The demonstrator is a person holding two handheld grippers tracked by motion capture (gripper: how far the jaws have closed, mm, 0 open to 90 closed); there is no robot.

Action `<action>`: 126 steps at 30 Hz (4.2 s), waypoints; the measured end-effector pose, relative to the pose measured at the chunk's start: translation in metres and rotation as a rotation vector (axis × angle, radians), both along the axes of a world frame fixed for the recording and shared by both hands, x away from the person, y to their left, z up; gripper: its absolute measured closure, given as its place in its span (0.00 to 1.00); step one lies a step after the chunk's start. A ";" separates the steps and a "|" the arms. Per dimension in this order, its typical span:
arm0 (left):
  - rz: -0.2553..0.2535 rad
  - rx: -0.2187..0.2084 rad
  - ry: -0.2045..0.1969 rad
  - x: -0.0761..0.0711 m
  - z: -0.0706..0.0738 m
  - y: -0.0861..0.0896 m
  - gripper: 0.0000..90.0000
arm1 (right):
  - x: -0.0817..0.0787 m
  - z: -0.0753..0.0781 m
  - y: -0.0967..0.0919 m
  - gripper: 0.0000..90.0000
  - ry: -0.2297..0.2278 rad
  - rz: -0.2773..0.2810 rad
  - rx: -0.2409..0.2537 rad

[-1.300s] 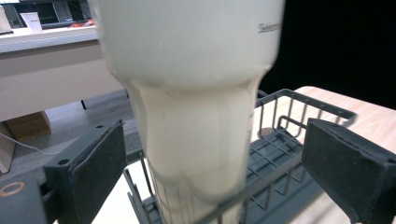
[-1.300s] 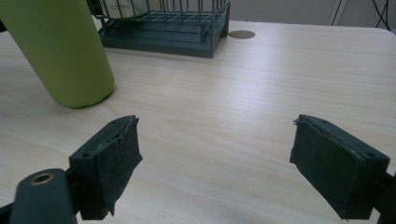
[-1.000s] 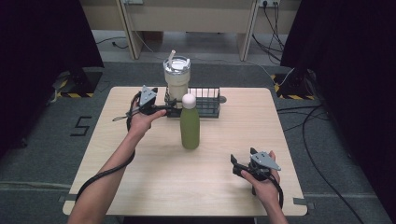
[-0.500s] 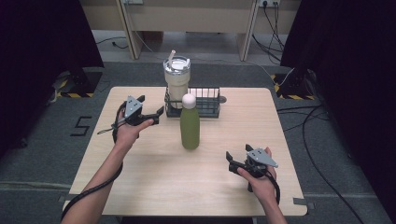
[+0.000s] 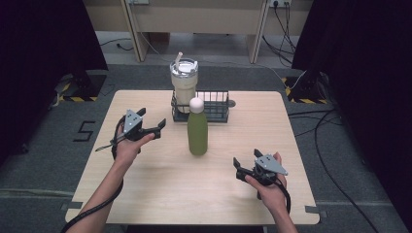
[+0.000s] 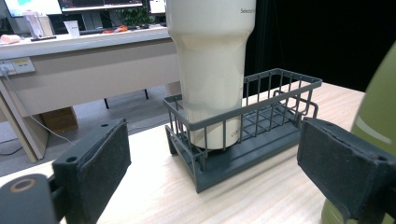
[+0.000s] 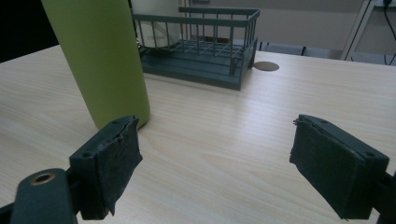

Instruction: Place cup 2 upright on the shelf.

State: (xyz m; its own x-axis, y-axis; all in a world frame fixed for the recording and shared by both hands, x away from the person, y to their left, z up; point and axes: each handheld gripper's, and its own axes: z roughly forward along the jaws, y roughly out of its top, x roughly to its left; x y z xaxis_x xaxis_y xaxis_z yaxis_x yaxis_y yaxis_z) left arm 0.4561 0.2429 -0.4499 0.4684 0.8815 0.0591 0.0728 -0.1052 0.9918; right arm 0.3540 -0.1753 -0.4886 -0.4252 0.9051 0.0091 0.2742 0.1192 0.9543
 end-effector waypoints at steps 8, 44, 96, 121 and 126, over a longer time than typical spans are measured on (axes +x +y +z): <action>0.014 0.005 0.014 -0.016 -0.011 0.010 0.10 | 0.000 0.006 0.012 0.17 -0.014 0.025 -0.002; 0.030 0.009 0.018 -0.030 -0.022 0.022 0.11 | 0.040 0.022 0.080 0.06 -0.072 0.152 -0.045; 0.018 0.010 0.023 -0.023 -0.025 0.018 0.12 | 0.097 0.019 0.146 0.12 -0.081 0.200 -0.056; 0.020 0.002 0.021 -0.024 -0.025 0.021 0.15 | 0.101 0.019 0.148 0.23 -0.059 0.199 -0.054; 0.023 -0.004 0.026 -0.024 -0.026 0.021 0.15 | 0.100 0.025 0.147 0.23 -0.070 0.197 -0.057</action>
